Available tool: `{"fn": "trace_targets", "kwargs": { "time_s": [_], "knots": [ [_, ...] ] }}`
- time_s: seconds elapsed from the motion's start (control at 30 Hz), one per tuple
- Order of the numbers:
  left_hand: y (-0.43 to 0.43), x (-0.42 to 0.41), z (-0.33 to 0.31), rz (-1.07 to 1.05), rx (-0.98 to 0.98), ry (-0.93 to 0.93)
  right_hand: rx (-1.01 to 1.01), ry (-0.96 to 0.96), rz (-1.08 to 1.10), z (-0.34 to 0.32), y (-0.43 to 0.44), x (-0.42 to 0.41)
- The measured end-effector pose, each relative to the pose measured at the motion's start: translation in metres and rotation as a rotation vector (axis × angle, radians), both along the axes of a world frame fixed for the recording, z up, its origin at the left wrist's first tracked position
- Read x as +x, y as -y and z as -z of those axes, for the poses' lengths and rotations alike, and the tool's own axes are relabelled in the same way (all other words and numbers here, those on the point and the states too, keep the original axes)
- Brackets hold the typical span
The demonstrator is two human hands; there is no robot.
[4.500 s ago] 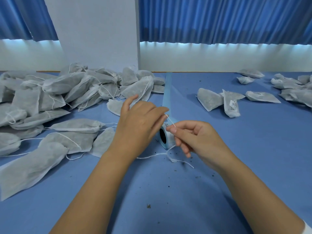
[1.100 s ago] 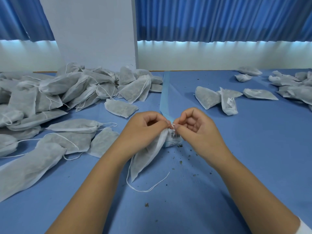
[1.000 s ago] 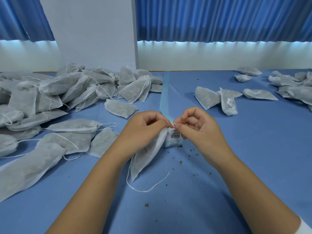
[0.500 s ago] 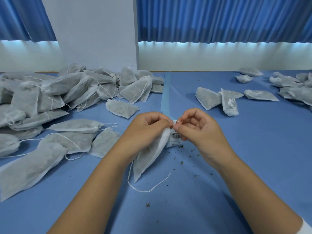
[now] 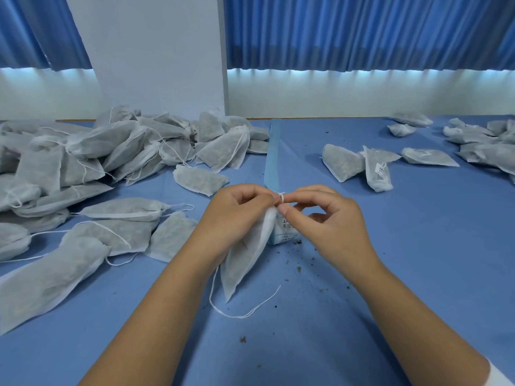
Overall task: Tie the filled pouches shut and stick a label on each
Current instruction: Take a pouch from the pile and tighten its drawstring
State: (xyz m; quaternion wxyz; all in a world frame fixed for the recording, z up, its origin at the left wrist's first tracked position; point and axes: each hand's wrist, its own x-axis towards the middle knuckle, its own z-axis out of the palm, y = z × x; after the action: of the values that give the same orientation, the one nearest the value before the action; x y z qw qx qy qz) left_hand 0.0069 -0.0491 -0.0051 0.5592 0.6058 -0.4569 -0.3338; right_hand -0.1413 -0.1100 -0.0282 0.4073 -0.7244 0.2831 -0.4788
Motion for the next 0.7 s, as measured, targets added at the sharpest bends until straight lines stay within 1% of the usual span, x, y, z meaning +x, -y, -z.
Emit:
{"fn": "trace_targets", "kwargs": {
  "time_s": [0.1,0.17,0.27,0.4,0.6,0.7],
  "knots": [
    [-0.001,-0.001,-0.0007,0.026,0.011,0.011,0.027,0.009,0.023,0.0001,0.0026,-0.0011],
    [-0.0008,-0.0017,-0.0011,0.027,0.014,0.0,0.113,0.058,-0.025,-0.0017,0.0046,-0.0017],
    [-0.0008,-0.0018,-0.0012,0.031,0.021,-0.005,0.278,0.181,-0.102,-0.0043,0.0057,-0.002],
    [-0.0015,-0.0014,-0.001,0.098,0.034,0.016,0.368,0.252,-0.154,-0.006,0.0055,-0.0015],
    [-0.0013,-0.0006,0.002,0.194,0.095,0.064,0.426,0.281,-0.146,-0.0073,0.0063,-0.0022],
    [-0.0015,0.0006,0.0015,0.209,0.073,0.006,0.428,0.295,-0.139,-0.0081,0.0069,-0.0027]
  ]
}}
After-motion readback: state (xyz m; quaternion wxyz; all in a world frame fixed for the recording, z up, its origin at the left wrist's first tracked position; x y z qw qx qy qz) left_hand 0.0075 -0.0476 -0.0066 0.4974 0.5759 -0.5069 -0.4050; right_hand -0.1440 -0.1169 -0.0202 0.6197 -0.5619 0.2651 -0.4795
